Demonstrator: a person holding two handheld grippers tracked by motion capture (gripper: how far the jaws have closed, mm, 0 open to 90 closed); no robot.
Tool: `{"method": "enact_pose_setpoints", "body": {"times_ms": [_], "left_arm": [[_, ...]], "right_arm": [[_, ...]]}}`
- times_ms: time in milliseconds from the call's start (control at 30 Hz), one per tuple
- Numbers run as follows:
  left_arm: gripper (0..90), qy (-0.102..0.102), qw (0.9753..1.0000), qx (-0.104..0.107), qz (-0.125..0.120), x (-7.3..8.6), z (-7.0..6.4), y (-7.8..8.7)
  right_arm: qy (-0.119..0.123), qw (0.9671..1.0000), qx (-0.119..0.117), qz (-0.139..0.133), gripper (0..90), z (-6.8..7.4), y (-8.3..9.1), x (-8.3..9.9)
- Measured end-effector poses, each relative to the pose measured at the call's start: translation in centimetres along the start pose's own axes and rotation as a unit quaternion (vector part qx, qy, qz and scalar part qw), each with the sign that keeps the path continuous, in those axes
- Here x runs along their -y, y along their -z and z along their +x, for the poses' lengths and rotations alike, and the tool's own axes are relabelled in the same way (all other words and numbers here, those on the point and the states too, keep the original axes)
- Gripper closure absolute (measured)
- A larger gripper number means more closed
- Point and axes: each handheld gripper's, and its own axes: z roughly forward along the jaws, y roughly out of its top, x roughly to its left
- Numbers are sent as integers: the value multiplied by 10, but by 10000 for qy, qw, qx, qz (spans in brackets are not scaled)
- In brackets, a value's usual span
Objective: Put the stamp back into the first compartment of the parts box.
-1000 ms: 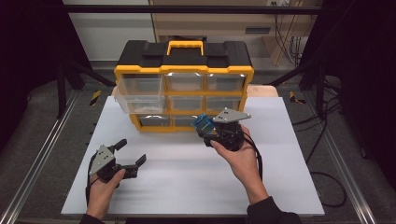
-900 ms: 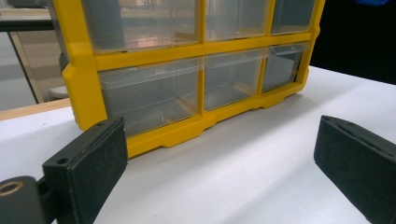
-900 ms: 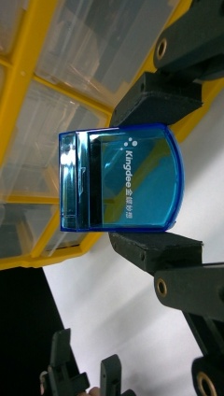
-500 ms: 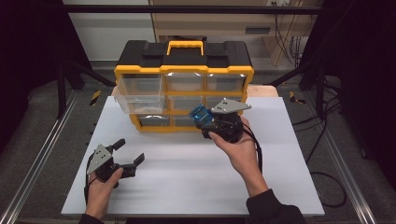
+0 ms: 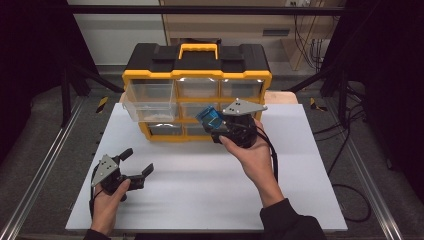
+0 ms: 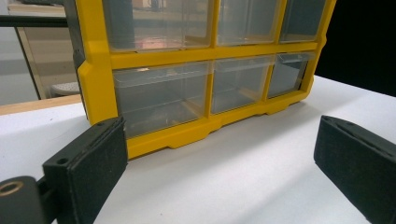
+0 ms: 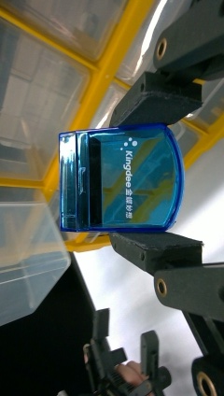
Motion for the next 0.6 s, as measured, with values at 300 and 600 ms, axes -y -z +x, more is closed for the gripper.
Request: {"method": "enact_pose_setpoints", "body": {"times_ms": [300, 600], "left_arm": [[27, -23, 10000, -20, 38, 1, 0, -1], [34, -52, 10000, -37, 23, 1, 0, -1]], "right_arm": [[27, 10000, -29, -84, 422, -1, 3, -9], [44, 9998, -54, -179, 421, 4, 3, -22]]}}
